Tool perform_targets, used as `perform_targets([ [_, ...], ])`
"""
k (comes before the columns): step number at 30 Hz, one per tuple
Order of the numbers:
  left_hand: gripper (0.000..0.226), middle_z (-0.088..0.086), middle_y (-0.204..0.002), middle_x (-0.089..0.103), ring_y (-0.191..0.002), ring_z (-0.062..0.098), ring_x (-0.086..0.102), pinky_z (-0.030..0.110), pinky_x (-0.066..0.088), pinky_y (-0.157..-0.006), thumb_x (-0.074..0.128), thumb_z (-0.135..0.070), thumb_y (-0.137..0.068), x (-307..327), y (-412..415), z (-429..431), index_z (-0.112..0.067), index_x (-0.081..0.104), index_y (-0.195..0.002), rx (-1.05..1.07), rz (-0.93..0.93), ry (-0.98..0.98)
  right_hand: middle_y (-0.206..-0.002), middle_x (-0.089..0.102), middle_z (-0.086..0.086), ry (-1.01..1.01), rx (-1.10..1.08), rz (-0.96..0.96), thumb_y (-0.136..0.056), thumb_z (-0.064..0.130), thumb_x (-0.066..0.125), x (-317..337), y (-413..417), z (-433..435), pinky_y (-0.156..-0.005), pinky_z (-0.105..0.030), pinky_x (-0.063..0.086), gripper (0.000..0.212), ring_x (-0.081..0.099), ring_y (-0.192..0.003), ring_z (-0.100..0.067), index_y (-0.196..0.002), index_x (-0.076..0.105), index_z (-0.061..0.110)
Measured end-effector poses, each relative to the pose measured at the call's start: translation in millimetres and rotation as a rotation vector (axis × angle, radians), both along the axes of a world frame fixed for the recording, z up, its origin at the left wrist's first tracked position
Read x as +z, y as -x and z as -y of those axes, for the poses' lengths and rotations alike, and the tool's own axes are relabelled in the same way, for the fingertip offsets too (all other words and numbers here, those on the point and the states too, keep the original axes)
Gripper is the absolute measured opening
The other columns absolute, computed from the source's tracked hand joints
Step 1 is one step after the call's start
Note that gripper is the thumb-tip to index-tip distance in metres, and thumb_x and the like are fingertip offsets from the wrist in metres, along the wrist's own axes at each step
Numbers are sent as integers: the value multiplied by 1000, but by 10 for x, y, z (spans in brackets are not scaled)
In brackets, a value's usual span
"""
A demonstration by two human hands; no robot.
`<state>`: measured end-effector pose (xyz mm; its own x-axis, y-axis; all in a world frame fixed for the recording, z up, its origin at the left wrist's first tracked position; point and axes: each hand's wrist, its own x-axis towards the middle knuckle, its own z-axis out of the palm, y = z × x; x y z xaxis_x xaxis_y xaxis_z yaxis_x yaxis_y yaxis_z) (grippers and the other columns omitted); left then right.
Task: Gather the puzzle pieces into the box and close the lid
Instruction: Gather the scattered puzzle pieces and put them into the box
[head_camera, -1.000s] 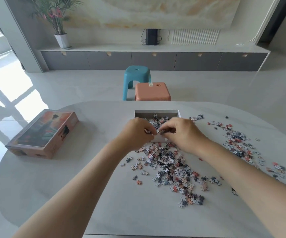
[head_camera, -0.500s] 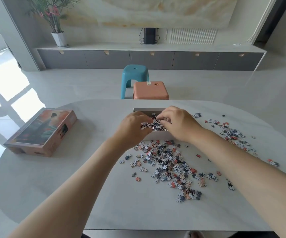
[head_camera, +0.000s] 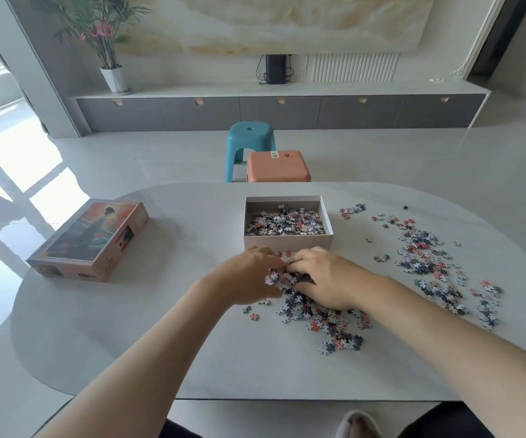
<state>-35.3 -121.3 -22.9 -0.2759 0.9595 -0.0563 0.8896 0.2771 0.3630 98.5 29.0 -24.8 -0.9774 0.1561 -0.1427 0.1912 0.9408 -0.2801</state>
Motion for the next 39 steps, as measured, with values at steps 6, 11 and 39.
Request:
perform_targets([
  [6, 82, -3, -140, 41, -130, 20, 34, 44, 41, -103, 66, -62, -73, 7, -9, -20, -29, 37, -143, 54, -155, 72, -140, 32, 2, -28, -144, 133, -73, 76, 60, 140, -83, -32, -108, -44, 36, 102, 25, -135, -19, -153, 22, 25],
  [11, 49, 0, -114, 51, -107, 17, 45, 34, 48, -91, 70, -41, -79, -67, -67, -83, -25, 58, -124, 48, -67, 13, -116, 40, 3, 72, -196, 53, -85, 53, 66, 56, -10, 62, -98, -38, 43, 67, 43, -115, -17, -145, 42, 31],
  [39, 32, 1, -116, 67, -103, 22, 61, 26, 45, -84, 49, -15, -96, 153, 433, -484, -21, 62, -124, 334, 162, -310, -123, 66, -6, 55, -281, -93, -100, 30, 50, 412, 803, -336, -98, -41, 48, 29, 60, -110, -27, -123, 65, 22],
])
